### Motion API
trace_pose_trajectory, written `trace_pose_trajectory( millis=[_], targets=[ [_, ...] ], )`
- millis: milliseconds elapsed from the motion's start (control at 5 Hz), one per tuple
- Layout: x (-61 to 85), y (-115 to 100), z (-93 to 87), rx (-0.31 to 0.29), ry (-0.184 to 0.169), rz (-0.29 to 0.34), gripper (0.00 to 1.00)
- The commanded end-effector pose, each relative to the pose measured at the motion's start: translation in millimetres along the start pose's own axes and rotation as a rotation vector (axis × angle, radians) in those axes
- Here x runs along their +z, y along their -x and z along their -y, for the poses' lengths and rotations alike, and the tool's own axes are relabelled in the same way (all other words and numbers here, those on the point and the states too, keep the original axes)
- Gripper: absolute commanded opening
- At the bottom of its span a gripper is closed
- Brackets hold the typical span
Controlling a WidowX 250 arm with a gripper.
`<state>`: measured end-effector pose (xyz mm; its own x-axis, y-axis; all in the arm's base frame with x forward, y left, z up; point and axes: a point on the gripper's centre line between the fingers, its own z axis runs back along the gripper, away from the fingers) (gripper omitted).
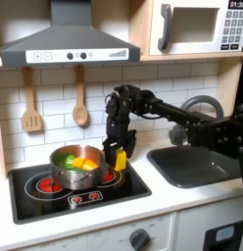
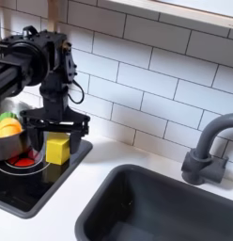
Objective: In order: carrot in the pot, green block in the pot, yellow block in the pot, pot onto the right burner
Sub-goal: 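Put the yellow block in the pot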
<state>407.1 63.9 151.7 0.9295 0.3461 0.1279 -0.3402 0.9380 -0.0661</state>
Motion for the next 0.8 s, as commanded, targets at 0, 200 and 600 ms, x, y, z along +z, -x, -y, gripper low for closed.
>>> trace_pose_trajectory(
  millis=[0,200,600],
  targets=[
    [-0.7,0.9,2.3,0.000,0.010,0.006,0.00],
    [-0.3,2.0,1.1,0.003,0.009,0.004,0.00],
    [10.6,1.6,1.5,0.010,0.027,0.030,0.00]
  ],
)
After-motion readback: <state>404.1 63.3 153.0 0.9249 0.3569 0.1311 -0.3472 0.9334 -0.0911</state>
